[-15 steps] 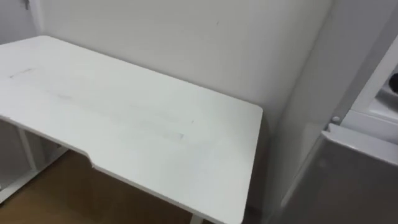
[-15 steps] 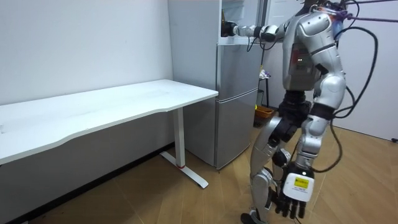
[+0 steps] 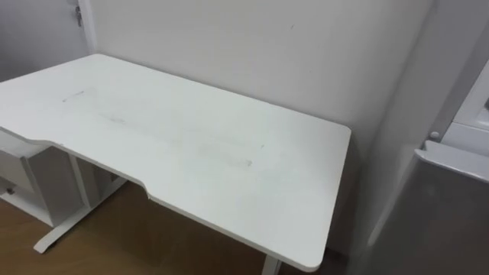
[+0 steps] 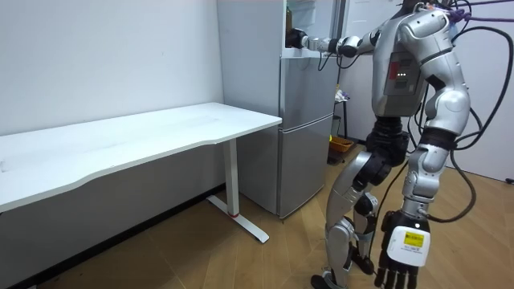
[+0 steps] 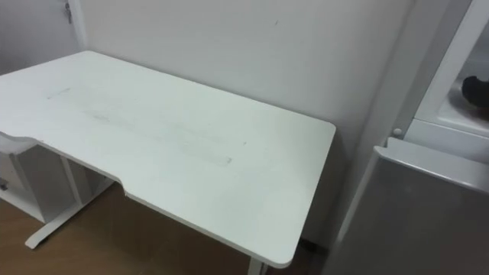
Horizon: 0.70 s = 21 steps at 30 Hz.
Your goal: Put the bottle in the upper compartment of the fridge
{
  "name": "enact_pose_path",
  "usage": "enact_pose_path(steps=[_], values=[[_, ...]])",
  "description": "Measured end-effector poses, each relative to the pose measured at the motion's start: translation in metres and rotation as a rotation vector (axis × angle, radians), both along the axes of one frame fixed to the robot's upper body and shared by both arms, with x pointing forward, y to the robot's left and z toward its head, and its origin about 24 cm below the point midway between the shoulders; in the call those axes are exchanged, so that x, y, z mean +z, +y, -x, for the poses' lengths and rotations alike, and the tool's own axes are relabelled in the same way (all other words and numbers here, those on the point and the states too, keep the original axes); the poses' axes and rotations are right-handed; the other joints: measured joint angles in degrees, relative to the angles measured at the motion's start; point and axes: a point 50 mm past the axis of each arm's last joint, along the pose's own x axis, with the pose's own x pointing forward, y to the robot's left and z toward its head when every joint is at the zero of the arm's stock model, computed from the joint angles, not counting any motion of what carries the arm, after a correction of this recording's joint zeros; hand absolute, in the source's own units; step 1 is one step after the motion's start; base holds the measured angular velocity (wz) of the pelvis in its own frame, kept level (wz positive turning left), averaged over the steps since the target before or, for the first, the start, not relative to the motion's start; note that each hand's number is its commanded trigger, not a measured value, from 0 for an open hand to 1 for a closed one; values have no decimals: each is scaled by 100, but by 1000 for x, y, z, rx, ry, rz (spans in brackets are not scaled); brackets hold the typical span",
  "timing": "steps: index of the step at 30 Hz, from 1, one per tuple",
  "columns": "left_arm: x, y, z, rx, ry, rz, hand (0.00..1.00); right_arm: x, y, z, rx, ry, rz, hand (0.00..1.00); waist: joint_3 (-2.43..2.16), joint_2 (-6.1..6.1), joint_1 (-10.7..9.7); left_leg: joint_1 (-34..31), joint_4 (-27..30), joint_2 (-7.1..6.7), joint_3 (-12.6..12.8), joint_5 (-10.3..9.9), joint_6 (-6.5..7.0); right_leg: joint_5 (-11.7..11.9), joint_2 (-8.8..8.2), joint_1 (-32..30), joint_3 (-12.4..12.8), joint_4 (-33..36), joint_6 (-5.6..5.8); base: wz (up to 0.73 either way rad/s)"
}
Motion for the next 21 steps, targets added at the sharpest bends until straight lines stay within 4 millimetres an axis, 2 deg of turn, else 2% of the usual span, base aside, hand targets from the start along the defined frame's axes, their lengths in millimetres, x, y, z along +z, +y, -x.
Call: enact_pose_path(steps=[5, 8, 12, 21], values=[[1, -1, -5, -16, -14, 0, 0, 0, 1, -1, 29, 9, 4, 0, -16, -58, -38, 18, -14, 10, 42, -1, 0, 0, 3, 2, 33, -9, 0, -3], [2, 2, -6, -29, -16, -7, 0, -7, 1, -1, 48, 38, 7, 0, -14, -150, -44, 129, -96, 9, 76, 3, 0, 4, 7, 98, 61, -43, 9, -2], [2, 2, -6, -38, -20, -8, 0, -14, 1, 0, 82, 71, 7, 0, -34, -235, -81, 292, -199, 7, 122, 2, -1, 7, 20, 230, 100, -126, 31, 0], [2, 2, -6, -48, -30, -13, 0, -18, 4, -1, 185, 75, -39, 0, -31, -250, -191, 561, -357, -3, 200, -4, 2, 23, 23, 429, 157, -241, 61, -2]])
